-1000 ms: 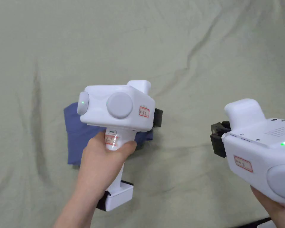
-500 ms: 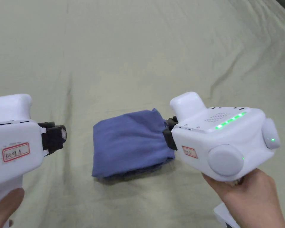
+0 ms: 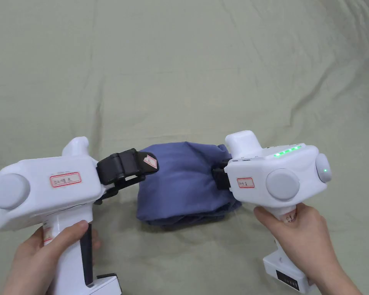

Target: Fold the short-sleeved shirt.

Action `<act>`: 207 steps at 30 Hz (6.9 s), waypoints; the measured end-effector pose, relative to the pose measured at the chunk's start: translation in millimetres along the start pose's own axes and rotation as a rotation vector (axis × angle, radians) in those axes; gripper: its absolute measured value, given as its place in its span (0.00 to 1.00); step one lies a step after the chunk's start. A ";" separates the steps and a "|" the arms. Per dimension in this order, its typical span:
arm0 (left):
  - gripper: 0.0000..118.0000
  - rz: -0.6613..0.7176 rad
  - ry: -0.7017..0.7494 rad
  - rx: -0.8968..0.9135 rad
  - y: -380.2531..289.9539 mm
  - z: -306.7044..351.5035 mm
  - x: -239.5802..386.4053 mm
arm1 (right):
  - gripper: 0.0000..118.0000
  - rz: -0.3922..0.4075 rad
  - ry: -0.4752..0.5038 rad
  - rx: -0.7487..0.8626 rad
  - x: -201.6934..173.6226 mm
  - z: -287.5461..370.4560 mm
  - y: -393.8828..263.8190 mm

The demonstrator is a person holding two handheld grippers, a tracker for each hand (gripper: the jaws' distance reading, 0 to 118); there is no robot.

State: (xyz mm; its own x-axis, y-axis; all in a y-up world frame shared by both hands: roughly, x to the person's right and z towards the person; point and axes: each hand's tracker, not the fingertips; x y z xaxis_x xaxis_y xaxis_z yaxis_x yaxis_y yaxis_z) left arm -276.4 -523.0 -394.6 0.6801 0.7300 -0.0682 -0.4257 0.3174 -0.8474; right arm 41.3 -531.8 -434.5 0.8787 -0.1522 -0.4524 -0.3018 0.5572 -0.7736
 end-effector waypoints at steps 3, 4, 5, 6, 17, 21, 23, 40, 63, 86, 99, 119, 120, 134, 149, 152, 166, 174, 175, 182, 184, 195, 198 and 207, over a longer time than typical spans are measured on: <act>1.00 -0.113 0.078 -0.079 4.2 -33.1 5.6 | 0.02 -0.011 0.012 0.011 1.8 0.4 -2.4; 1.00 -0.122 0.088 -0.128 6.2 -43.4 6.4 | 0.02 -0.014 0.015 0.013 2.0 0.7 -2.7; 1.00 -0.129 0.063 -0.167 5.6 -52.4 7.2 | 0.02 -0.015 0.018 0.017 2.2 0.8 -3.1; 0.98 -0.113 0.032 -0.206 5.4 -56.6 9.3 | 0.02 -0.015 0.018 0.018 2.1 0.8 -3.3; 0.38 -0.223 0.066 -0.140 10.3 -20.2 29.9 | 0.02 0.028 -0.027 0.116 -36.6 30.3 -3.2; 0.38 -0.317 0.164 -0.126 17.5 22.7 29.7 | 0.02 0.044 -0.013 0.181 -66.9 57.9 8.6; 0.38 -0.315 0.215 -0.117 25.7 49.1 16.1 | 0.02 0.064 0.010 0.212 -87.5 65.8 18.8; 0.38 -0.181 0.721 -0.076 102.0 273.5 -186.1 | 0.02 0.283 0.248 0.219 -320.2 5.2 87.2; 0.00 -0.441 0.653 0.650 -10.8 326.3 -1.9 | 0.02 0.175 0.112 0.376 -214.9 103.2 67.5; 0.00 -0.788 0.438 0.860 -58.9 226.3 304.2 | 0.02 -0.066 -0.410 0.907 -0.1 385.7 13.5; 0.96 -0.729 0.496 0.942 -62.6 250.9 296.4 | 0.96 -0.054 -0.461 0.984 -15.4 395.8 20.4; 1.00 -0.731 0.485 0.966 -60.2 257.4 285.7 | 1.00 -0.029 -0.450 0.939 -21.2 392.4 24.0; 1.00 -0.730 0.483 0.965 -62.3 257.8 285.4 | 1.00 -0.033 -0.449 0.940 -21.2 391.6 24.1; 1.00 -0.742 0.391 0.987 -67.6 259.9 273.9 | 1.00 -0.031 -0.430 0.951 -27.5 387.0 26.1; 1.00 -0.653 0.246 0.955 -56.3 266.8 261.6 | 1.00 -0.001 -0.448 0.933 -31.1 384.9 26.9; 1.00 -0.664 0.250 0.951 -53.8 267.5 260.7 | 1.00 -0.007 -0.462 0.942 -32.9 384.2 26.2; 1.00 -0.672 0.628 1.123 -65.6 246.6 272.9 | 1.00 -0.002 -0.470 0.904 -34.6 374.2 29.2; 1.00 -0.637 0.549 1.063 -59.3 253.6 260.8 | 1.00 -0.039 -0.433 0.931 -32.1 369.4 27.0; 1.00 -0.638 0.544 1.057 -59.0 253.7 260.2 | 1.00 -0.040 -0.427 0.932 -32.0 370.5 26.7; 1.00 -0.657 0.562 1.068 -62.4 248.8 269.3 | 1.00 -0.037 -0.440 0.930 -31.0 367.9 28.8; 1.00 -0.675 0.579 1.058 -63.0 247.6 271.2 | 1.00 -0.038 -0.446 0.916 -30.9 367.1 29.9; 1.00 -0.705 0.591 1.039 -64.8 242.9 270.9 | 1.00 -0.016 -0.454 0.906 -30.8 365.9 30.2; 1.00 -0.717 0.597 1.040 -61.2 242.8 267.9 | 1.00 -0.017 -0.445 0.908 -31.1 366.8 31.0; 1.00 -0.710 0.575 1.036 -59.4 245.9 266.4 | 1.00 -0.011 -0.475 0.907 -37.9 365.2 30.5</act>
State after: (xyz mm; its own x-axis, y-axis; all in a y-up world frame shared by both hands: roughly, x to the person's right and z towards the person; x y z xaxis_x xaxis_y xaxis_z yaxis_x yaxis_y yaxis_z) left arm -216.7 -198.6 -232.9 0.9764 -0.0457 -0.2110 0.0393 0.9986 -0.0342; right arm 133.9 -210.9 -278.9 0.9951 0.0680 -0.0720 -0.0724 0.9955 -0.0608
